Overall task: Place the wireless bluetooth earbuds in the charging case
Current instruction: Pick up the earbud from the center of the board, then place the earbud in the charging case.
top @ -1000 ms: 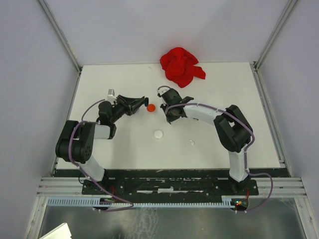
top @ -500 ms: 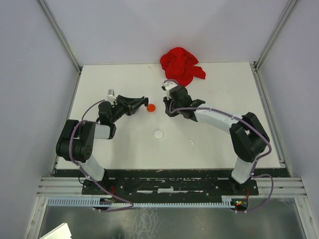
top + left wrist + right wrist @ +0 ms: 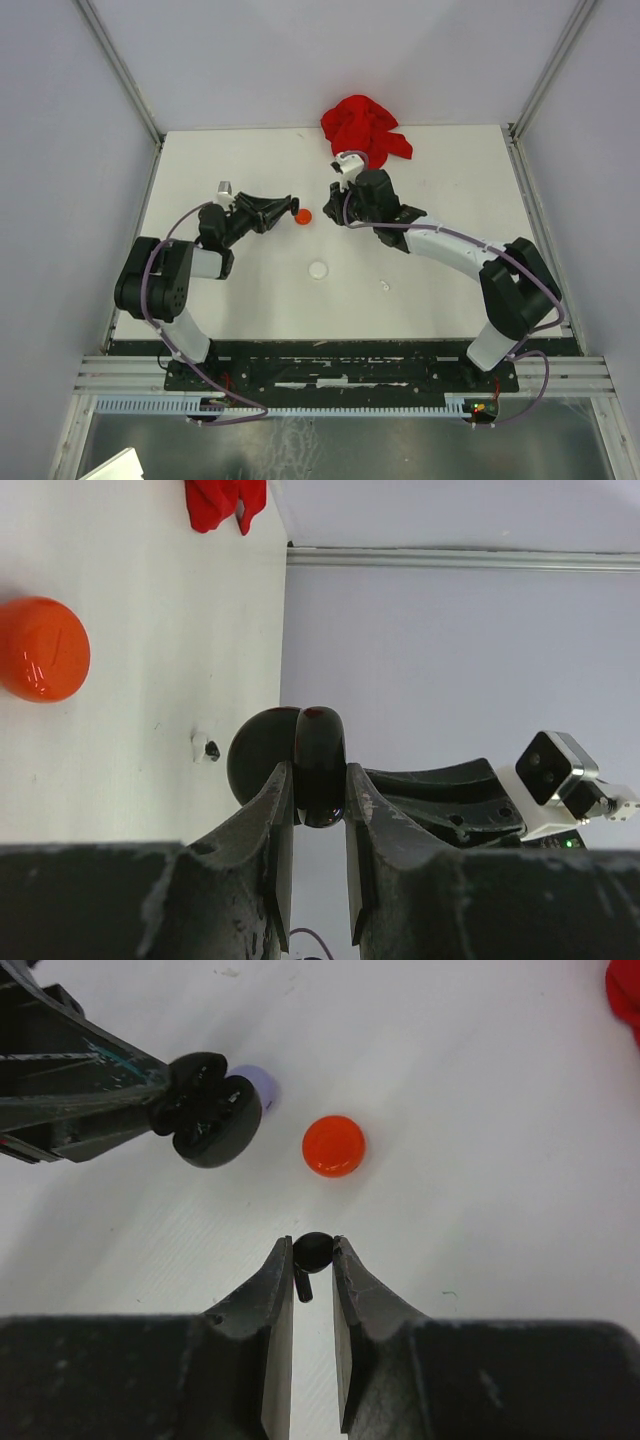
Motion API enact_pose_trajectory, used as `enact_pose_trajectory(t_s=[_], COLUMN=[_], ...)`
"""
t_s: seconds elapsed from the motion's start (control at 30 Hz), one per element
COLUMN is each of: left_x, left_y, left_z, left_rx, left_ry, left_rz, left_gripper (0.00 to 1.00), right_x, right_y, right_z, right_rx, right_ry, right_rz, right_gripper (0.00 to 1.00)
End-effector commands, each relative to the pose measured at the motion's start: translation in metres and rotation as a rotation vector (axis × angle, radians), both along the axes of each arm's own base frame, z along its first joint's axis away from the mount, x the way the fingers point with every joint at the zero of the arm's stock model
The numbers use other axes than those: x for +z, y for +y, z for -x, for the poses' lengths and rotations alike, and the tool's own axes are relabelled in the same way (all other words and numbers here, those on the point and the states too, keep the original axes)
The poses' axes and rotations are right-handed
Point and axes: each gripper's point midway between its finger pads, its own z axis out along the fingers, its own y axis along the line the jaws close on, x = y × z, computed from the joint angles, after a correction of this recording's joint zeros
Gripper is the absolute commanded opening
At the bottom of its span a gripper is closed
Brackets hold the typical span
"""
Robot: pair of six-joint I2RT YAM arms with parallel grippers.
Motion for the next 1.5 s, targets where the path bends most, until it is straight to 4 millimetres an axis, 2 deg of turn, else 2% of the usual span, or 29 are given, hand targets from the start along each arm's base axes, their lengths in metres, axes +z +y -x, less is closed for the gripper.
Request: enact_pose_trajectory(t_s=[0.0,0.3,0.47,1.03,1.47], left_x=[0.017,0.02,0.024,0.043,0.05], left_y=[-0.006,-0.032,-0.043,-0.046,-0.047], left_z=[0.0,0.004,0.006,0.011,0.019], left_rx=[-0.02,-0.072,-0.096,-0.115,-0.135], left_ry=[-0.035,-0.022,-0.024,-0.055,-0.076], left_rz=[0.061,0.115,0.155,0.202,0.212], left_gripper=[0.03,0.03,0.03,0.03,0.03], right_x=[0.064,0.087,0.088,0.061,0.056], right_y=[0.017,0.031,0.036,0.04,0.037], right_z=[0.0,0.002,0.0,-0.002,-0.008], right_rx=[0.065,0.129,0.137,0.148,0.133], right_ry=[-0.165,-0.248,-0.276,-0.262,-0.261], right_rz=[-0.185,-0.299,-0.336,-0.336,-0.332], right_gripper=[0.12,0.11,0.1,0.1,0.09])
